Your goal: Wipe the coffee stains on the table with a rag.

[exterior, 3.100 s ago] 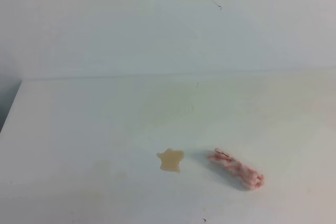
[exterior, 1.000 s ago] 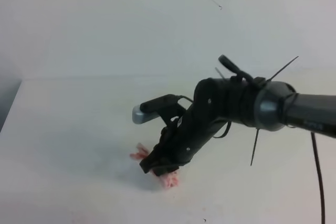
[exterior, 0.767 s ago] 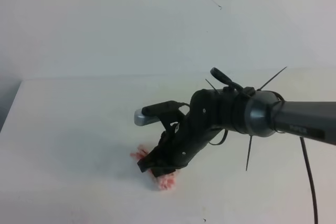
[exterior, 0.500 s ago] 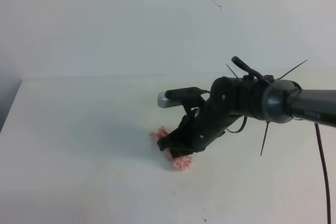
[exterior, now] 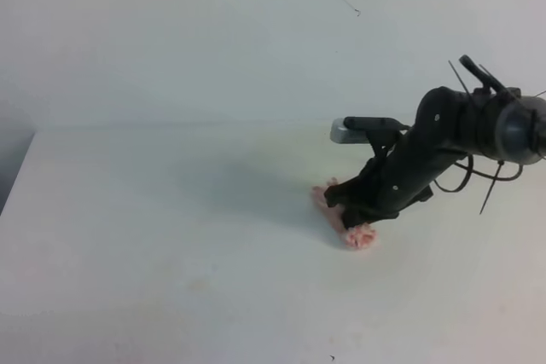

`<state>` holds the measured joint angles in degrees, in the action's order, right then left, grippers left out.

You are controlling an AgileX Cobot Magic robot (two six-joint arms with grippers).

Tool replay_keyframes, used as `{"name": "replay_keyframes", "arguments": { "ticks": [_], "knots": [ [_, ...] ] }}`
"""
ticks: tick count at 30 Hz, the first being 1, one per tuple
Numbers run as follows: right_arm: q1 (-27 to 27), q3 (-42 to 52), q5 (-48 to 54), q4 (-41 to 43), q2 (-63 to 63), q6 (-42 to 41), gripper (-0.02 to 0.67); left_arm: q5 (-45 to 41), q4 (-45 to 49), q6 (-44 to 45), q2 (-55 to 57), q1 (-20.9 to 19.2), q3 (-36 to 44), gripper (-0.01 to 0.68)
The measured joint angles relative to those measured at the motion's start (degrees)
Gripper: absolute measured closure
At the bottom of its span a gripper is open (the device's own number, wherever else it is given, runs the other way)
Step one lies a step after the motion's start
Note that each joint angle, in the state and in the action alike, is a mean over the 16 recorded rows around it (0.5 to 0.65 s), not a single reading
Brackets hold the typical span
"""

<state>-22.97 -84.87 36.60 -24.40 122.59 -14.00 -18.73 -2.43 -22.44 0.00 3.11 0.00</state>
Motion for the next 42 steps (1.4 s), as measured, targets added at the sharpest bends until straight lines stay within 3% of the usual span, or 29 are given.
{"name": "replay_keyframes", "arguments": {
  "ticks": [13,21,24,29,38,42],
  "knots": [
    [3.6,25.0,-21.4,-4.7,-19.5,-11.0,0.624,0.0,0.0,0.0,0.0,0.0,0.0,0.672],
    [4.1,34.4,-27.7,-5.0,-26.7,-14.1,0.442,0.1,0.0,0.0,-0.1,0.0,0.2,0.672],
    [4.1,35.2,-27.0,-5.0,-28.4,-15.1,0.405,0.1,0.0,0.0,-0.1,0.0,0.2,0.672],
    [4.1,35.3,-24.8,-5.1,-33.3,-16.4,0.431,0.1,0.0,0.0,-0.1,0.0,0.2,0.672],
    [4.1,35.7,-21.4,-5.1,-51.4,-18.8,0.634,0.0,0.0,0.0,0.0,0.0,0.0,0.672],
    [4.1,37.1,-21.1,-5.2,-61.5,-18.9,0.653,0.0,0.0,0.0,0.0,0.0,0.0,0.672]
  ]
}}
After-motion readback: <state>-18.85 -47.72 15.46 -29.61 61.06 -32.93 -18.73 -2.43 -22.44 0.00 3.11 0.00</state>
